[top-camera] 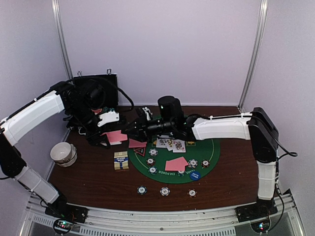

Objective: Distribute texas hold em gaming equipment

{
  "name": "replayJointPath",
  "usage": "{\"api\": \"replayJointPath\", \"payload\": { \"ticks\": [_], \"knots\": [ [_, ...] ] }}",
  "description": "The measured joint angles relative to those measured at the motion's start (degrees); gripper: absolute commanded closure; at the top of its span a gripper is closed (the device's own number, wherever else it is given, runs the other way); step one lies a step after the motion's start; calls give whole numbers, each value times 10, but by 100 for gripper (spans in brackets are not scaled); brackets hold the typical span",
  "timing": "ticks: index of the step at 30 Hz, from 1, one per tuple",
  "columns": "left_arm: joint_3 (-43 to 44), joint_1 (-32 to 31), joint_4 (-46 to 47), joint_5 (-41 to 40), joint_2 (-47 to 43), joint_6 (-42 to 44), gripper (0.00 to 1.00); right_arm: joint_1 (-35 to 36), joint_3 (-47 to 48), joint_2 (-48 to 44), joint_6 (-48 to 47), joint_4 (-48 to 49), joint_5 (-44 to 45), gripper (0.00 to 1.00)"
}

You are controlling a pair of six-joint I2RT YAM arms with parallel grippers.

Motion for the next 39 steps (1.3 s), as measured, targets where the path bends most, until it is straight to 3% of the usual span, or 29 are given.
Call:
{"api": "replayJointPath", "payload": {
  "ticks": [6, 11, 22, 32, 39],
  "knots": [
    [0, 0, 0, -5, 0, 0, 100, 0, -9, 0, 12, 9, -2, 88],
    [0, 0, 0, -6, 0, 0, 100, 0, -9, 0, 20, 19, -6, 100],
    [0, 0, 10, -8, 0, 0, 100, -20, -35, -22, 23, 25, -15, 100],
    [0, 0, 7, -18, 0, 1, 100, -127, -161, -132, 18, 48, -20, 100],
    [0, 0, 6, -20, 0, 3, 100, -237, -260, -190, -37, 13, -27, 100]
  ]
}}
